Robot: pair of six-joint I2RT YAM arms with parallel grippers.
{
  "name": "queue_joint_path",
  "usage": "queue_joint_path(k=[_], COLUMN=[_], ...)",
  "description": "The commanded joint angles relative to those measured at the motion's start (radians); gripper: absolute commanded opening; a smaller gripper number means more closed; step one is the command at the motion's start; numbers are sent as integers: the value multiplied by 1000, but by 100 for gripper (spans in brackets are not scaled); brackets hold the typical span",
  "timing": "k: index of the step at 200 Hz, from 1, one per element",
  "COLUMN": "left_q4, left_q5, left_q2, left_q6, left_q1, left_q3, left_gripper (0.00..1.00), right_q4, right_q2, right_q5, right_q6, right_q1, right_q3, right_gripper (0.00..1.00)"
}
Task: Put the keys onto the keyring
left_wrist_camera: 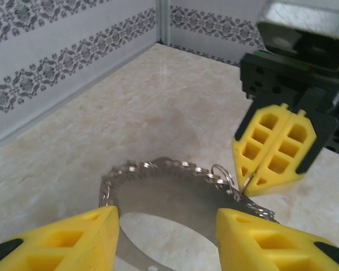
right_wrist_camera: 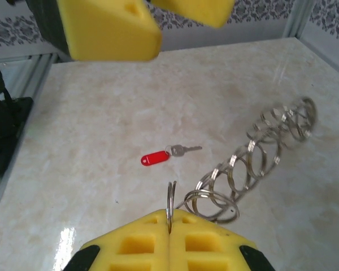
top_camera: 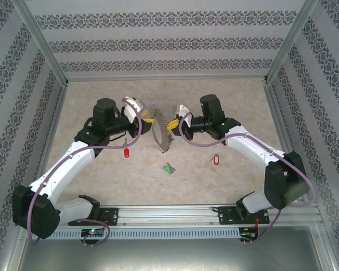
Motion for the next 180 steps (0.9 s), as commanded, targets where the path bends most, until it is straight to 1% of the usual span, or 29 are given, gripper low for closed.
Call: queue_joint_path(k=[1, 18, 31, 41, 46, 50, 62, 71, 94, 113, 136, 149, 180], left_q4=[-49, -59, -48, -46, -51, -62, -75, -74, -75, -126, -196, -207, -114], left_q5=[74, 116, 160, 181, 199, 215, 237, 238, 242, 259, 280, 269, 198], left_q2=[-28, -24, -13, 2, 8, 16, 29, 38, 66, 93, 116, 122, 112], left_q6=[52, 41, 29, 41, 73, 102, 174, 187, 234, 311, 379, 394, 373], left_q1=[10, 9, 8, 2, -1, -5, -24, -30, -34, -47, -63, -71, -88], left_q3=[53, 62, 60, 58, 58, 56, 49, 50, 53, 79, 109, 111, 59], left_gripper=[49, 48, 45, 39, 34, 33, 33, 33, 36, 37, 36, 36, 38], right_q4=[-28, -37, -51, -58, -50, -42, -31, -31, -49, -59, -55, -59, -60], right_q2=[-4, 32, 62, 71, 70, 64, 48, 40, 37, 31, 40, 46, 49], right_q5=[-109, -99, -99, -117, -125, -127, -132, -130, -122, -121, -113, -103, -106], right_q6=[-4, 81, 137, 143, 134, 121, 64, 25, -4, -65, -79, -87, -103], right_q1=[-21, -34, -40, -38, -36, -32, -20, -14, -7, 5, 12, 16, 24], right_q3=[85, 121, 143, 148, 141, 132, 106, 94, 102, 94, 98, 100, 98], right_gripper=[0, 0, 0, 0, 0, 0, 0, 0, 0, 0, 0, 0, 0])
